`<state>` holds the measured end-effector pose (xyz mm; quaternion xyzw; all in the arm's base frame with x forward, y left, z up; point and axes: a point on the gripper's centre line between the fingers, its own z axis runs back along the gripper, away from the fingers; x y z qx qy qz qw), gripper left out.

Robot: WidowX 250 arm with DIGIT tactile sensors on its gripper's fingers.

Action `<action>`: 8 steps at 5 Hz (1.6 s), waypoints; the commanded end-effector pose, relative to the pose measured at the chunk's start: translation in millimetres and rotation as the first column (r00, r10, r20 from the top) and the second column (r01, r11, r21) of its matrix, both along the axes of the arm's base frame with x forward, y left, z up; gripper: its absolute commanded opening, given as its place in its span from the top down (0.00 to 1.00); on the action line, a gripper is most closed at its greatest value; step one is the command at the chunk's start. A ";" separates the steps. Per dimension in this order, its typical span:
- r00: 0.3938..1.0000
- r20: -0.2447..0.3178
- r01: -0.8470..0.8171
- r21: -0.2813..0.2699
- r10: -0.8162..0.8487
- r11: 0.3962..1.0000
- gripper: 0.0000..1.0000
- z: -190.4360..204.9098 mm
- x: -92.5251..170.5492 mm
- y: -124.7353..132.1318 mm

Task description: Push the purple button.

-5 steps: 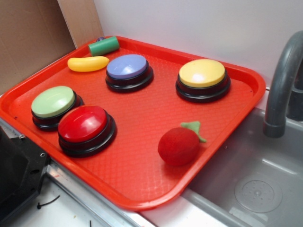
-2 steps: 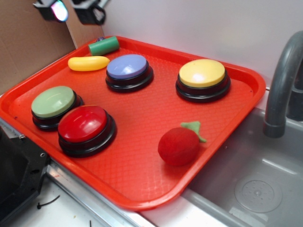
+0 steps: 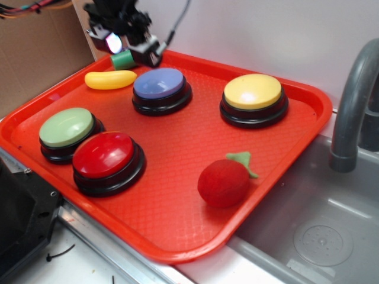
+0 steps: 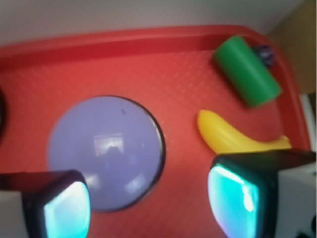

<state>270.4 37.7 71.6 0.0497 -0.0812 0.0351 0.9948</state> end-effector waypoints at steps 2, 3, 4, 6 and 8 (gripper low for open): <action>0.997 -0.055 0.061 -0.036 -0.063 0.997 0.00 -27.6 7.2 -3.9; 0.991 -0.110 0.067 -0.053 -0.073 0.996 0.00 -20.4 2.4 -8.8; 0.983 -0.170 0.064 -0.076 -0.076 0.995 0.00 -2.9 1.1 -7.7; 0.987 -0.149 0.045 -0.118 -0.062 0.992 0.00 38.9 -3.9 1.7; 0.987 -0.148 0.049 -0.109 -0.065 0.993 0.00 59.8 -15.9 5.3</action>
